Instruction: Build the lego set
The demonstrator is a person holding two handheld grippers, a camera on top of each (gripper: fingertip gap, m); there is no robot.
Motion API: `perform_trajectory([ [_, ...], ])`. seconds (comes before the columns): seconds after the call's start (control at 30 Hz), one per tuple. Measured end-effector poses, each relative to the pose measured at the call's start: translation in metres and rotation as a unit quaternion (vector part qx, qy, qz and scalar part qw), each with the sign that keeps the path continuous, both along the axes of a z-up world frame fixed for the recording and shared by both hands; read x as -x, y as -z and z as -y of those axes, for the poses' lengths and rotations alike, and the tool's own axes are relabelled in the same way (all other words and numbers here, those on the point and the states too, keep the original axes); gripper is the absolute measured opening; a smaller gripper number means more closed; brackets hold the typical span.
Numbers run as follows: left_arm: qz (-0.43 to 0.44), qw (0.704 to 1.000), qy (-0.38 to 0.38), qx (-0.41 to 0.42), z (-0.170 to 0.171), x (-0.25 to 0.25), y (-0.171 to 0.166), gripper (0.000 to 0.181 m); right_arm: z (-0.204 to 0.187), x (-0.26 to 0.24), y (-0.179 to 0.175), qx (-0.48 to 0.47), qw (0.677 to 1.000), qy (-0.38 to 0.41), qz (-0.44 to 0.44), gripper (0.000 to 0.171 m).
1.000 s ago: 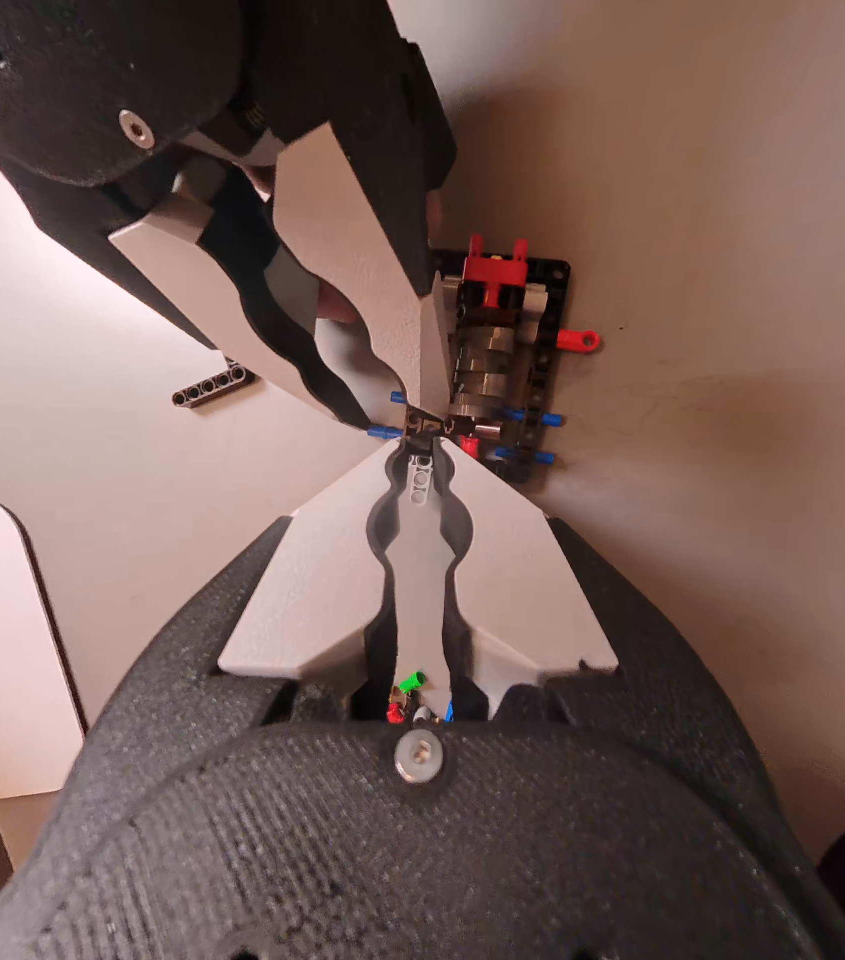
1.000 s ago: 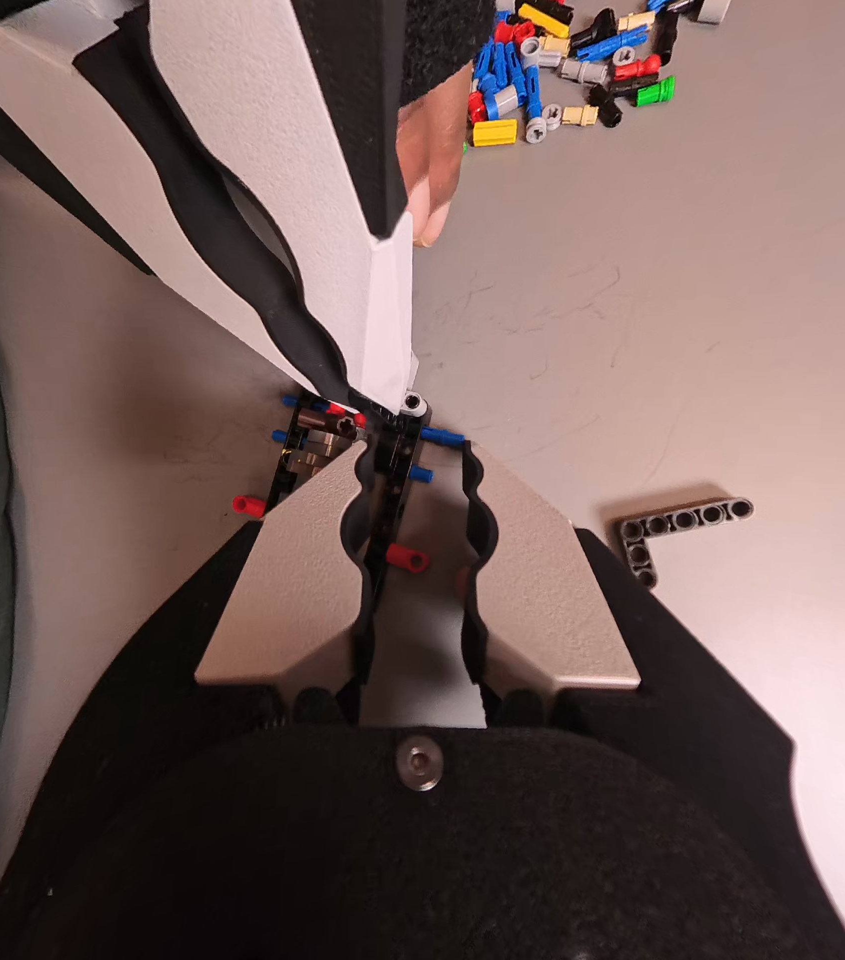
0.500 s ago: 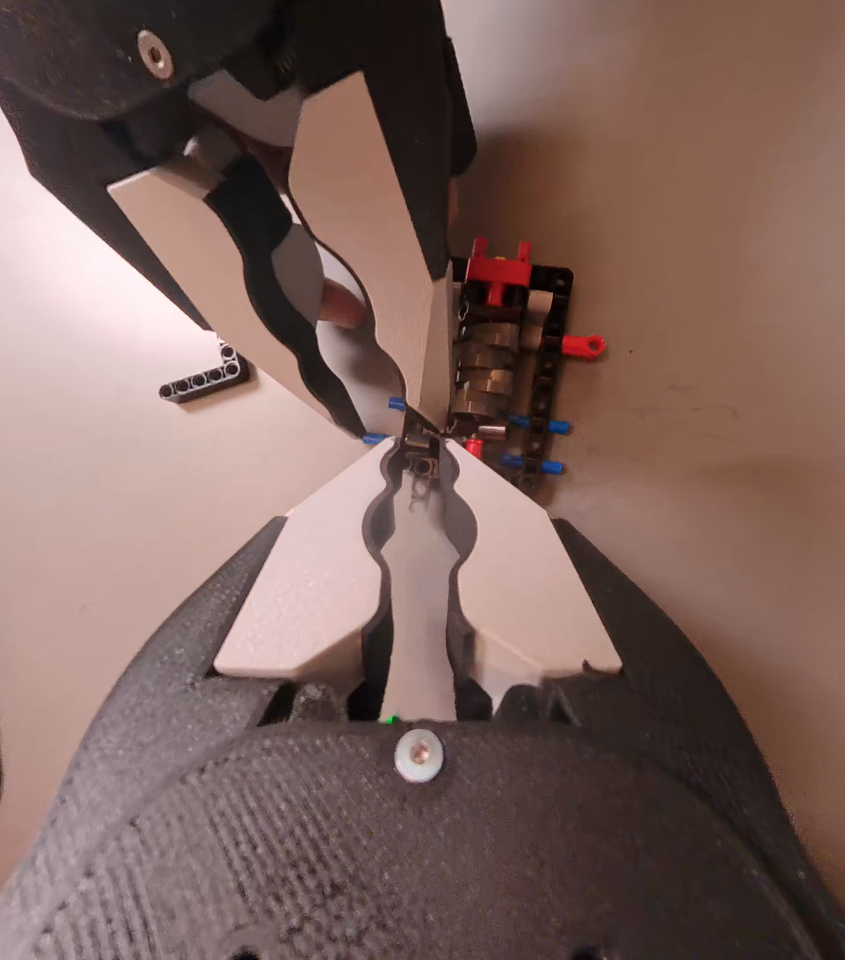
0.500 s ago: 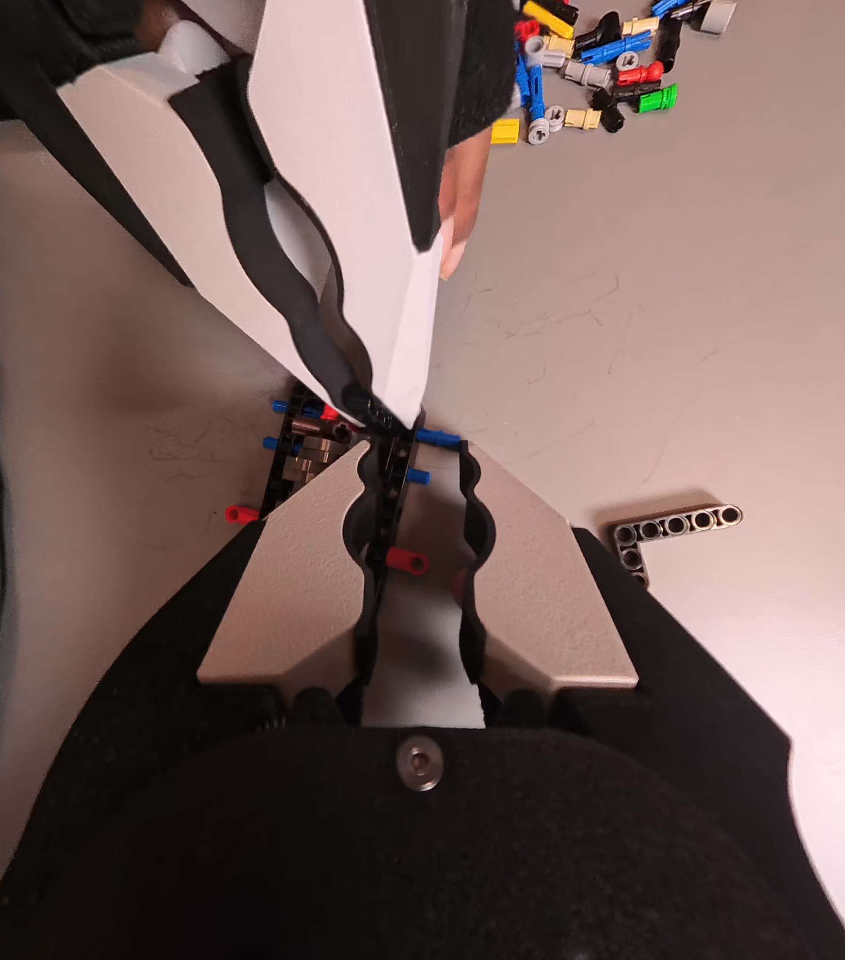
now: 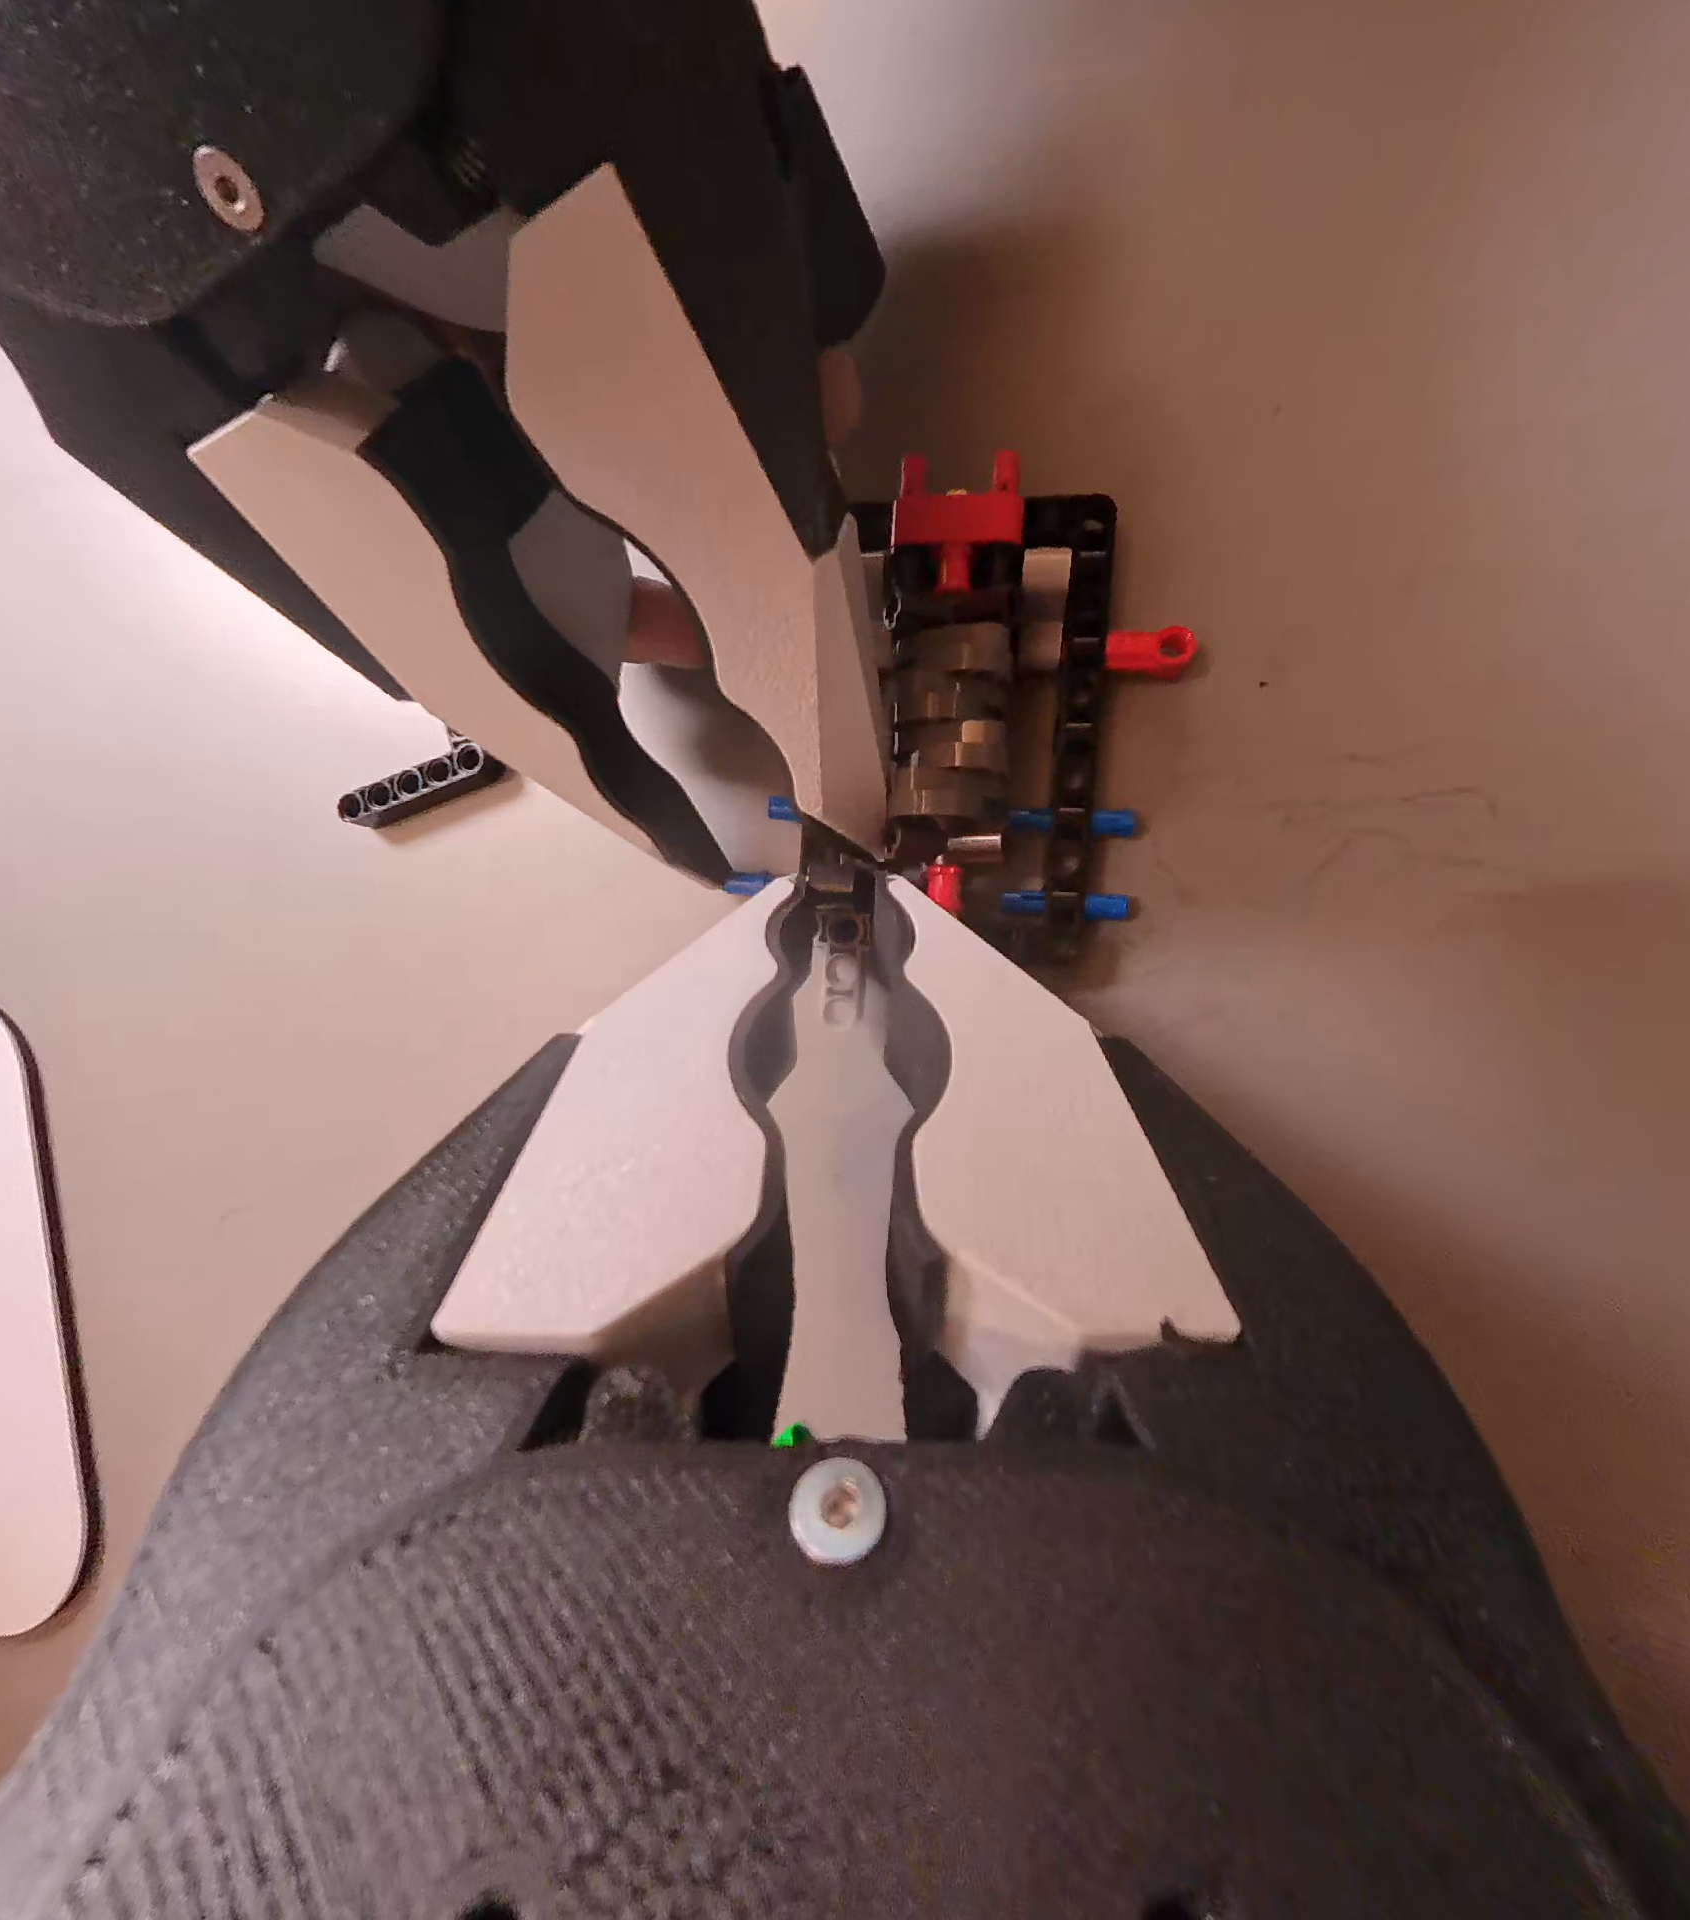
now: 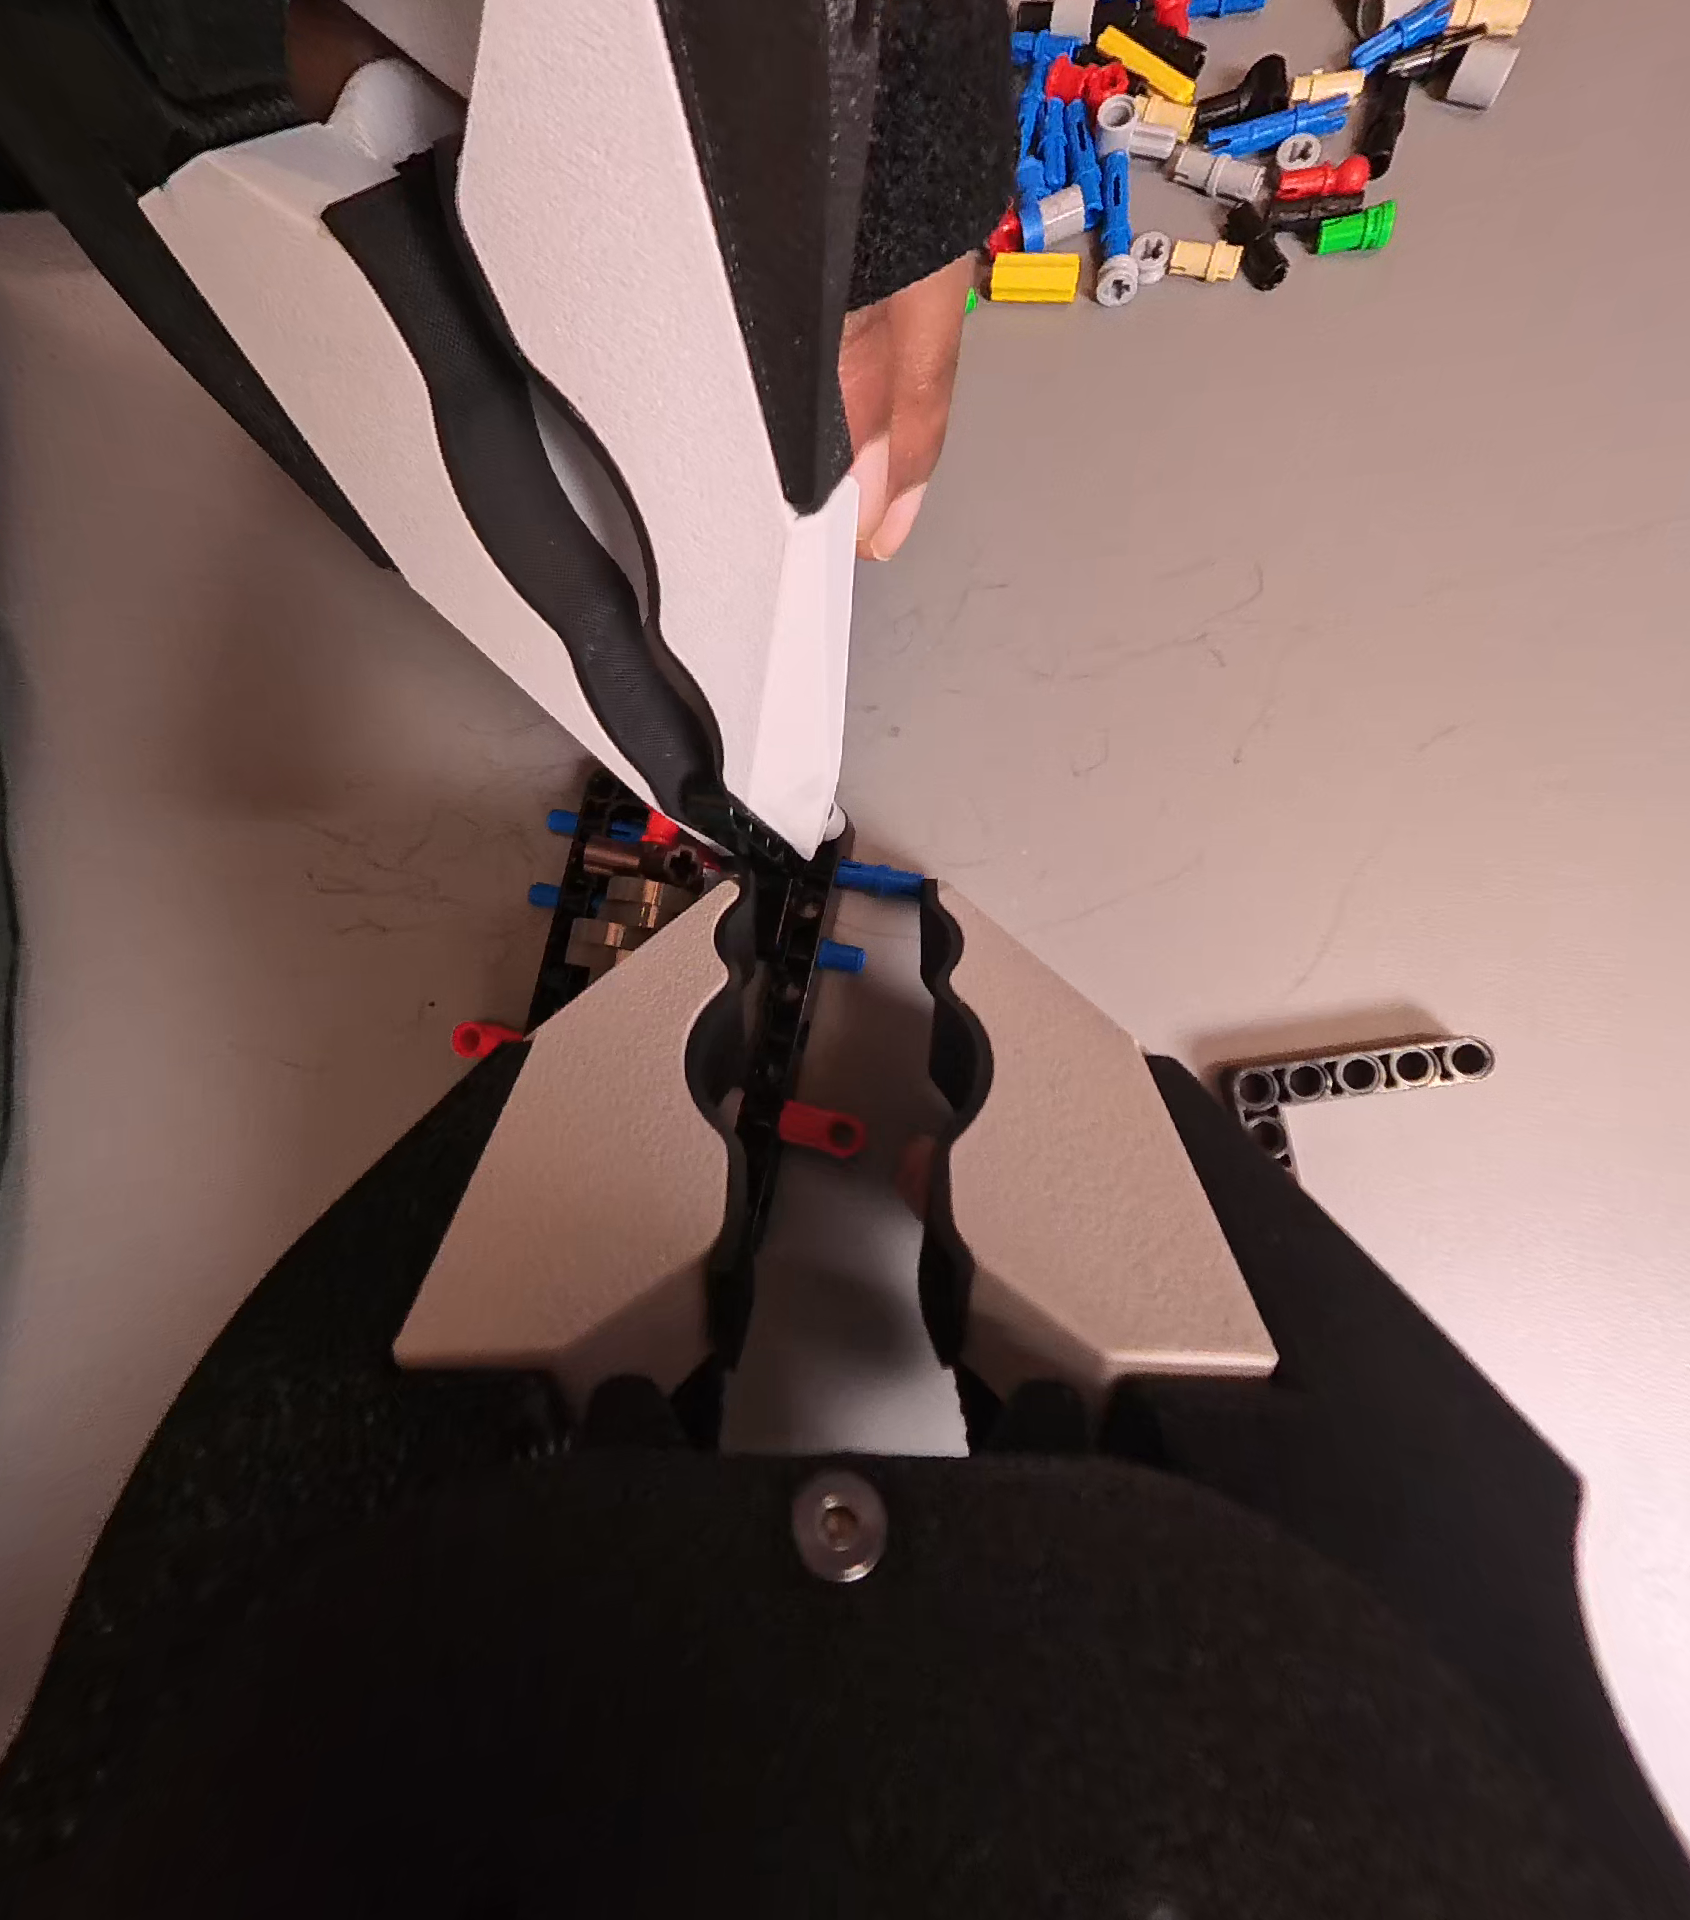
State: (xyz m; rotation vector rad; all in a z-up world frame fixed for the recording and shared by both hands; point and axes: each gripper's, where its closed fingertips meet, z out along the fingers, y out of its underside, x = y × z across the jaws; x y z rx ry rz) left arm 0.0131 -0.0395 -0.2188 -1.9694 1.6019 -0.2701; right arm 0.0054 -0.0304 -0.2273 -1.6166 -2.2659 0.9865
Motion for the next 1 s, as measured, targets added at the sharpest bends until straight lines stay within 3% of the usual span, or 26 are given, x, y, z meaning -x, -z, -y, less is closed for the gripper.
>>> perform_trajectory([
  [1.0, -0.008, 1.000, 0.010, 0.021, 0.0080, 0.0023, 0.0011, 0.008, 0.0050, 0.0037, -0.0002, 0.001, 0.999, -0.041, -0.014, 0.023],
])
